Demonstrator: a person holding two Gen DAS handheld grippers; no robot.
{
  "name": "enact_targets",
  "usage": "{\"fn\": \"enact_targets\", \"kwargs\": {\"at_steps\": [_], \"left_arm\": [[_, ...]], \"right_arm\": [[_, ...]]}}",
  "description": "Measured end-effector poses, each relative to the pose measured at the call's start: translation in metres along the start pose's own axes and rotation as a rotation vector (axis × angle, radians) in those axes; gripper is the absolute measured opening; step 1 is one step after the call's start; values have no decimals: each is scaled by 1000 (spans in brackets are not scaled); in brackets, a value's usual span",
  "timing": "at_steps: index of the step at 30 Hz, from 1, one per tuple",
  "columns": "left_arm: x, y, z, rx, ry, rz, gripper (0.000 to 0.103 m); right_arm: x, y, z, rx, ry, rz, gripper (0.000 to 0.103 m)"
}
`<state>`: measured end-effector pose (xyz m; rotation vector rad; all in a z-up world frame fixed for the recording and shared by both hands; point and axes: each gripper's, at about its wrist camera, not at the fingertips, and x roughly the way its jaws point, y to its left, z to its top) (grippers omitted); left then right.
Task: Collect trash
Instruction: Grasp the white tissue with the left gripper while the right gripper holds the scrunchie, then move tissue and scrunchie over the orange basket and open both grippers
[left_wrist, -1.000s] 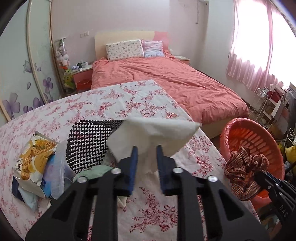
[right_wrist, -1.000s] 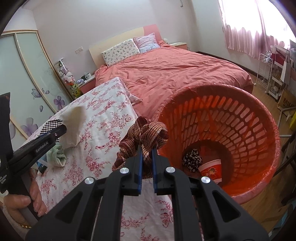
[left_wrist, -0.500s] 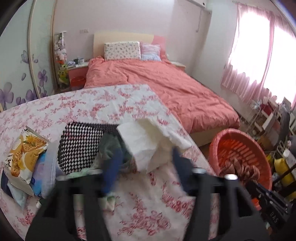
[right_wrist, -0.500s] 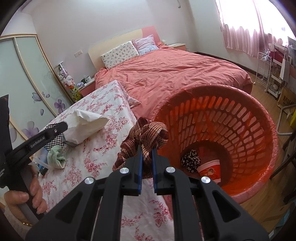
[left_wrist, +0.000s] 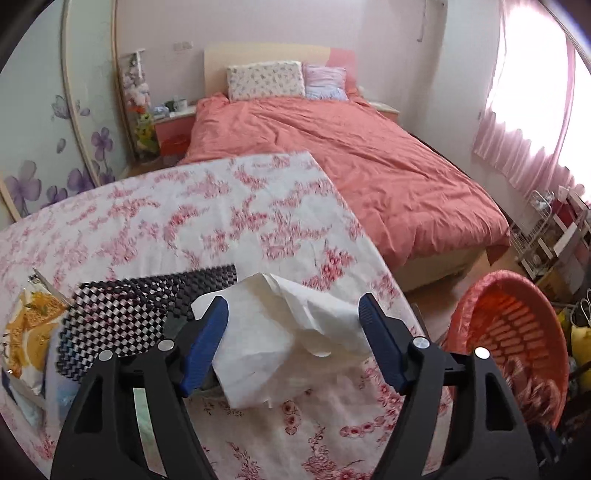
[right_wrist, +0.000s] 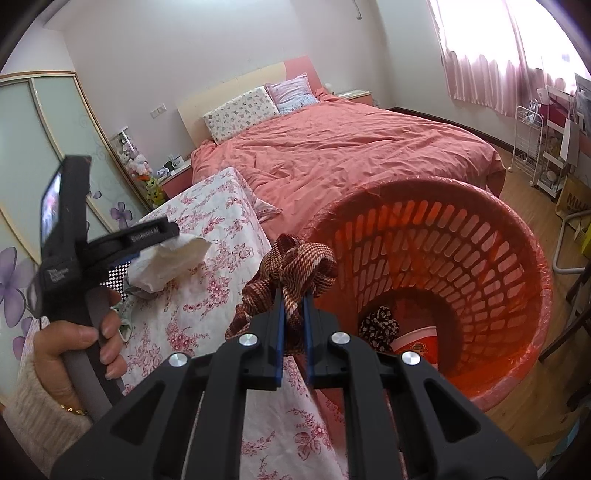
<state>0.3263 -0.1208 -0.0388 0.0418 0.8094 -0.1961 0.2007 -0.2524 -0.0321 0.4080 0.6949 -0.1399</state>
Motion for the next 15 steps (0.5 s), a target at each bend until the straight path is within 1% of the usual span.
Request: {"fn": "enact_targets", "kwargs": {"at_steps": [3,5,7,8,9,10,13,15], "left_arm": [[-3,5,-8,17,-1,-46,64],[-5,7,-12,32,-7,-57,58],[-6,7,-13,40,-8,-76,45],[-6,6,-12,42,-9,-78,41],[-5,4,-11,48,-13,-76,28],[-4,3,-11,56,-15,-75,23],[-6,0,-12,73,-32,-71,16],[-7,2,-11,67,-35,-84,14]], "right_arm": [[0,0,0,2,1,1,10],[1,1,-2,3,4,2,10],[1,3,-2,3,8,3,10],[2,3,-3,3,9,3,10],[2,4,-3,2,10,3,10],[2,4,-3,1,12,2,10],[2,5,-3,-1,12,1,10],[2,5,-4,0,9,2,10]]}}
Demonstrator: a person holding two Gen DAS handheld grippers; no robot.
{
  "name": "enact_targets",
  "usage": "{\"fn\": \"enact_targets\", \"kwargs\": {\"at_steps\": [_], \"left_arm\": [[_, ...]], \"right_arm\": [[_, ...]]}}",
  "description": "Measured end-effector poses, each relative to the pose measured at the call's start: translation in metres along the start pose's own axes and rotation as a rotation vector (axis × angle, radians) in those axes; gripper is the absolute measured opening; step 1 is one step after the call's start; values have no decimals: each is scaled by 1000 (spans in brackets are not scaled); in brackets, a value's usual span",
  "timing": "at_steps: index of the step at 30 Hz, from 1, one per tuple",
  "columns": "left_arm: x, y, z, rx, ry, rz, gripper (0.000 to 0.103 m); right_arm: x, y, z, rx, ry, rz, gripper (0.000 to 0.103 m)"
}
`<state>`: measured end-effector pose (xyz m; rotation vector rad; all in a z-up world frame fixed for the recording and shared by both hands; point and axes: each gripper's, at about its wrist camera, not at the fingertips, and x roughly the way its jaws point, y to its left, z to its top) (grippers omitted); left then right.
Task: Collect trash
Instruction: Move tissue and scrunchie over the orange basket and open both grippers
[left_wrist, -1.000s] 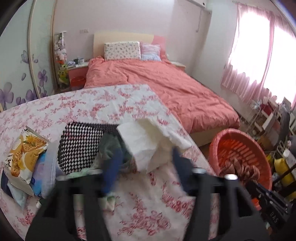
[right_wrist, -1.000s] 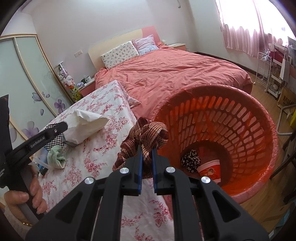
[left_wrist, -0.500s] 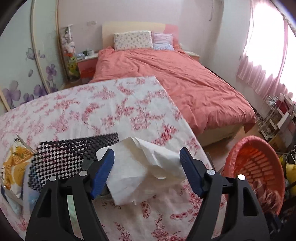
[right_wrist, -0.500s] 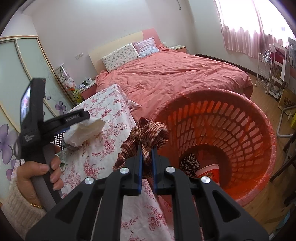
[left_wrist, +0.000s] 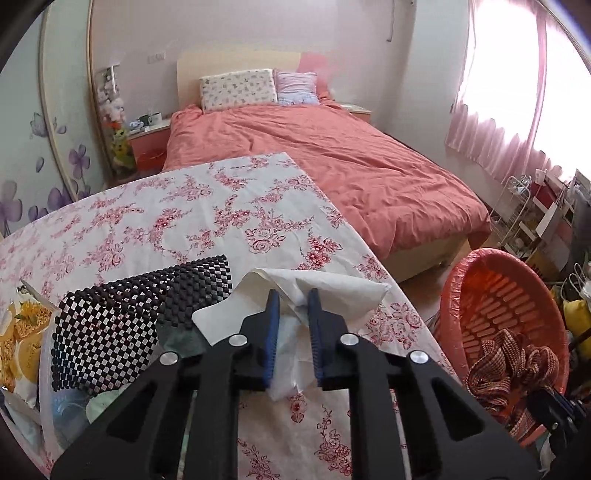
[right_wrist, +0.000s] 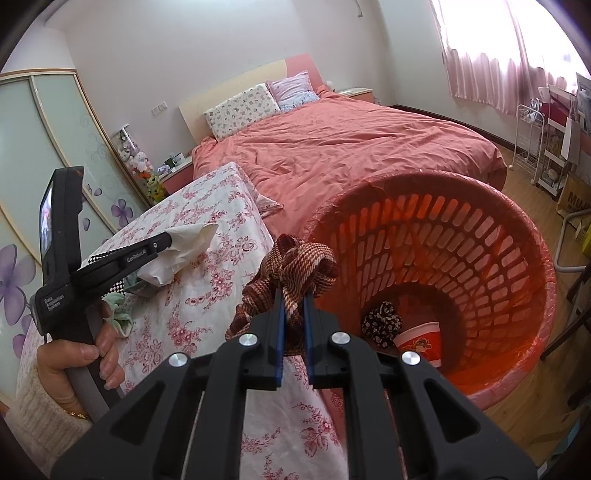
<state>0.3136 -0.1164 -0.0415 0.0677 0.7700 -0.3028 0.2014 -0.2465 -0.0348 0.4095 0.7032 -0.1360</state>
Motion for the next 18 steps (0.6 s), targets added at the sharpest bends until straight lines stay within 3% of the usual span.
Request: {"fn": "enact_targets", "kwargs": {"at_steps": [6,18], "left_arm": [[-10,7,0,-20,-12,-28,4],[-65,28,-5,-44,-82,-101,2]], "right_arm": [[-3,2,1,-1,-9,9,10],[-21,11,2,-17,-31,13,10]]}}
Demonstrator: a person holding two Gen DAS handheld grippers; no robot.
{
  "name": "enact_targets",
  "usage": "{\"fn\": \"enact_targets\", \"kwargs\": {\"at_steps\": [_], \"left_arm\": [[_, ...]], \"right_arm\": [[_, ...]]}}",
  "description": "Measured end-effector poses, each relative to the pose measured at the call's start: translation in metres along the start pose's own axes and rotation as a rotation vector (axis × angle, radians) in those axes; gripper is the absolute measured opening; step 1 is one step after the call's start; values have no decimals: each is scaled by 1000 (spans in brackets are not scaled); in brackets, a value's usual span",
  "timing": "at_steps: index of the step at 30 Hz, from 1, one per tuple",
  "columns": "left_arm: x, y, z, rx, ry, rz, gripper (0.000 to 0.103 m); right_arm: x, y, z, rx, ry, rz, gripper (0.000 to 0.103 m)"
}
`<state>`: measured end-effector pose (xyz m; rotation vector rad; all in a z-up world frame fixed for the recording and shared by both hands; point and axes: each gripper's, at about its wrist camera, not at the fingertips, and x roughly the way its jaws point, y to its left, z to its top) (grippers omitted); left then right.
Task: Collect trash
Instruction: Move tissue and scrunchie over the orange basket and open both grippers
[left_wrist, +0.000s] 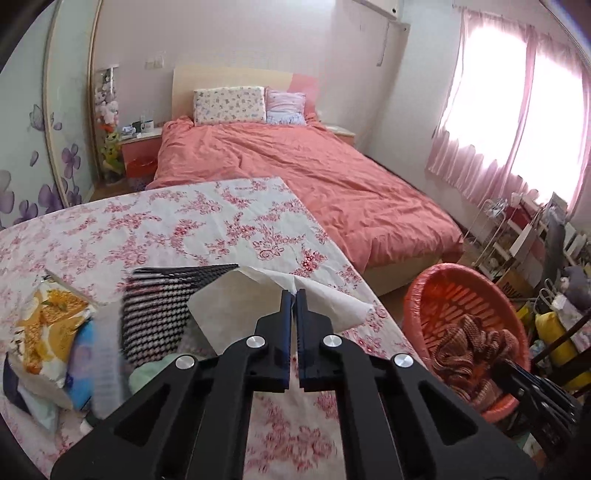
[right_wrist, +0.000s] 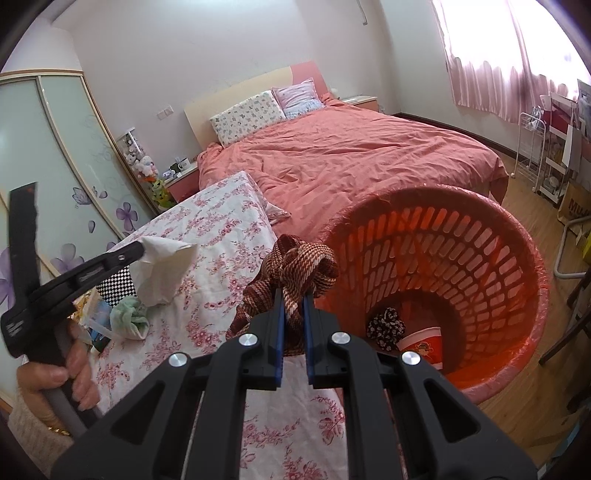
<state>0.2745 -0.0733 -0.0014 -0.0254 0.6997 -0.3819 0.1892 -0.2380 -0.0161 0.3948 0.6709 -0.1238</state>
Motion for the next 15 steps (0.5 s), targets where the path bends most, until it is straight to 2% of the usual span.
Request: {"fn": "enact_targets", "kwargs": {"at_steps": [8,15], "left_arm": [[-34,3,6,8,-54,-20,2],[-51,-17,7,30,-92,-93,2]], "right_arm": [[-24,6,4,-7,-41,0,10],[-55,-7,15,10,-120,-39,10]]}}
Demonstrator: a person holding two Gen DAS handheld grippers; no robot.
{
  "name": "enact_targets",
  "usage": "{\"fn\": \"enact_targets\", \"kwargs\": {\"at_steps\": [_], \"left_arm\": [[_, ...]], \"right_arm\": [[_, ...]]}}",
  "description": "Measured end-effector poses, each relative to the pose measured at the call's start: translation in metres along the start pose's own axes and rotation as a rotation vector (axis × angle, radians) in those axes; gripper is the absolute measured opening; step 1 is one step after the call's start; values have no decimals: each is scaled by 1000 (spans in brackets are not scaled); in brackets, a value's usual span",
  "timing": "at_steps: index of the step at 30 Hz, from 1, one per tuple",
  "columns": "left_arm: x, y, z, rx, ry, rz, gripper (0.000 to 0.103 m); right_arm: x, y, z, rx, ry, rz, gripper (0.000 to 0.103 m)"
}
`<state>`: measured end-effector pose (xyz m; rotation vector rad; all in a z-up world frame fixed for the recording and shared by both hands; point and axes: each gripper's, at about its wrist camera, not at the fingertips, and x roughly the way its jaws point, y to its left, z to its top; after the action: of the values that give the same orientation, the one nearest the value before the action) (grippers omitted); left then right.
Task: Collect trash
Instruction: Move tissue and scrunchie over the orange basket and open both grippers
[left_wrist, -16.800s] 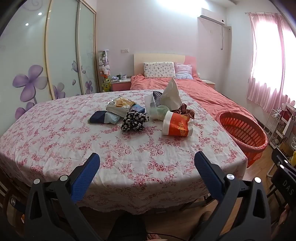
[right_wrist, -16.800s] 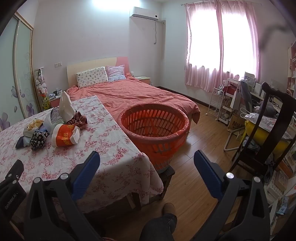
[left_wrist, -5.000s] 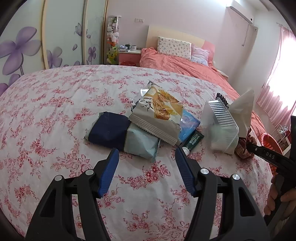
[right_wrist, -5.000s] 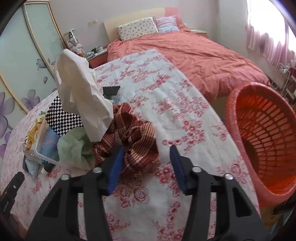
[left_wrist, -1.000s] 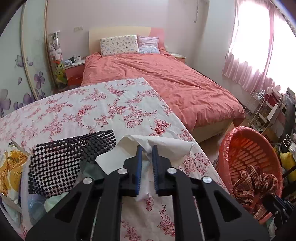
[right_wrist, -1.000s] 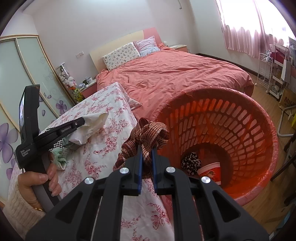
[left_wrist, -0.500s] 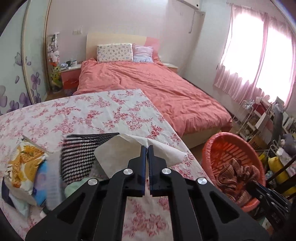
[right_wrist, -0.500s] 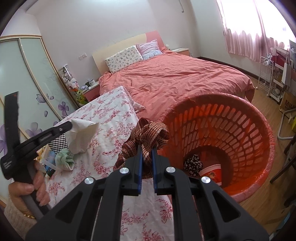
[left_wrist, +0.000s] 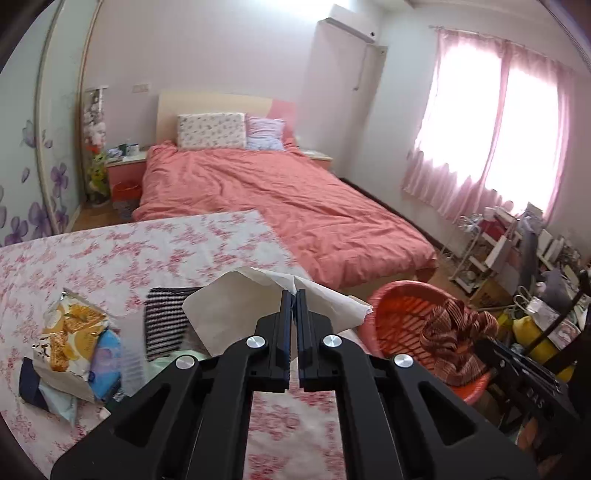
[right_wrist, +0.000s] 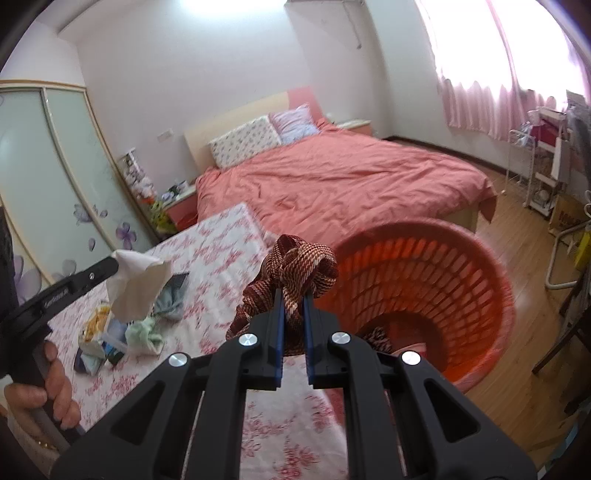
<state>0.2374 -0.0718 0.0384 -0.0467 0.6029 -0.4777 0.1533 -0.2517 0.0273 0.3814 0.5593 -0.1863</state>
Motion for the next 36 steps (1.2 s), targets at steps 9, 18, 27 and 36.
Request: {"fn": "enact_targets", "kwargs": {"at_steps": [9,18,27,36], "left_arm": [[-2,-49,-1,42,-20,-123,2],[17,-97,-17,86,12,-222,2],[38,-124,-25,84,64,-258,2],[56,-143,-30,101,104,-275,2]], "right_arm": [[-22,-51,15,67,-76,-105,10],[-15,-89,16,106,-91,-151,10],[1,-107,16,132,-82,-154,10],[15,-122,17,159,-75,-161,10]]}}
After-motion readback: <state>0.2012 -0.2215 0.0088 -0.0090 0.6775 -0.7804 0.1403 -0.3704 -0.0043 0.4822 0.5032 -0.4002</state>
